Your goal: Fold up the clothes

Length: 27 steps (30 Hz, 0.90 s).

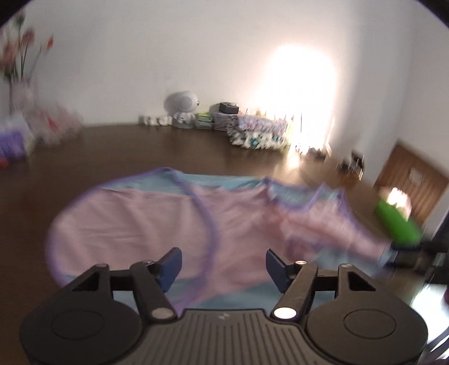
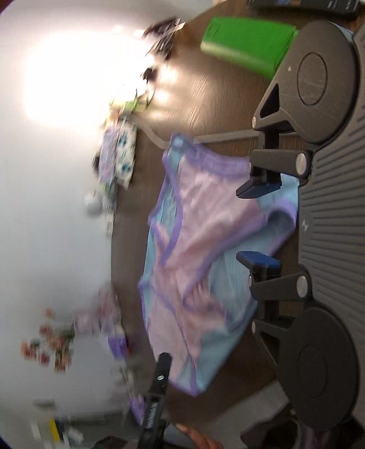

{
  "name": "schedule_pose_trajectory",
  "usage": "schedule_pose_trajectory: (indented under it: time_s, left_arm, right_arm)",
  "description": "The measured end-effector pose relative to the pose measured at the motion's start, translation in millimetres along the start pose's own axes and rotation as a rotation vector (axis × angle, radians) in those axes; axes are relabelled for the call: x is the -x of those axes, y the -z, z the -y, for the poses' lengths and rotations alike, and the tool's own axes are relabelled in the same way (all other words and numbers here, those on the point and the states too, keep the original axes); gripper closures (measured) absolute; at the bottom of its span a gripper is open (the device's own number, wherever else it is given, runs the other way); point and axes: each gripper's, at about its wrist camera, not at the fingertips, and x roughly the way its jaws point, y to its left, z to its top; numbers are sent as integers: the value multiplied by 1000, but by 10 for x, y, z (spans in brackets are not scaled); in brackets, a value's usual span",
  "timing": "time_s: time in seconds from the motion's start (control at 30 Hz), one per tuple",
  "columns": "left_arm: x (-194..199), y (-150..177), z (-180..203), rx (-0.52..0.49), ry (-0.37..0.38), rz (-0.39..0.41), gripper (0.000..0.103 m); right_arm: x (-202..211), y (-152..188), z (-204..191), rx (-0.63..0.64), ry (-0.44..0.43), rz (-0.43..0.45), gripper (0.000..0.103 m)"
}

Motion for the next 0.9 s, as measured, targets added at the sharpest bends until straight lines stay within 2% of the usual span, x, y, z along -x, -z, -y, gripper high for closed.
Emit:
schedule_pose_trajectory:
  time_s: [0.1, 0.27, 0.43, 0.57, 0.63, 0.7, 0.77, 0.8, 0.83, 0.9]
  left_arm:
    - [222, 193, -144, -87, 15, 21, 38]
    - [291, 416, -408, -62, 59, 5, 38]
    - [350, 515, -543, -58, 85, 13, 38]
    - [340, 513, -579, -52, 148, 48, 38]
    - [237, 502, -550, -80, 158, 33, 39]
    - [134, 497, -550, -108, 143, 17, 39]
    - [77, 503, -612, -82, 150, 11, 42]
    - [49, 506, -642, -69, 153, 8, 47]
    - [34, 512, -664, -59, 157, 9, 53]
    - [7, 524, -652, -81, 129, 8, 88]
  right_arm:
    - [19, 31, -164, 51, -92, 28, 60]
    - [-2, 56, -490, 174, -202, 69, 60]
    - [-151, 34, -677, 239, -210, 37, 60]
    - [-271, 4, -674, 233, -184, 20, 61]
    - [-342, -9, -655, 221, -182, 9, 61]
    - [-421, -26, -646, 212, -188, -4, 69]
    - [-495, -40, -646, 208, -191, -18, 76]
    - [-518, -36, -658, 215, -192, -21, 84]
    - [-539, -30, -671, 224, -193, -24, 87]
    - [-537, -19, -670, 230, -199, -22, 91]
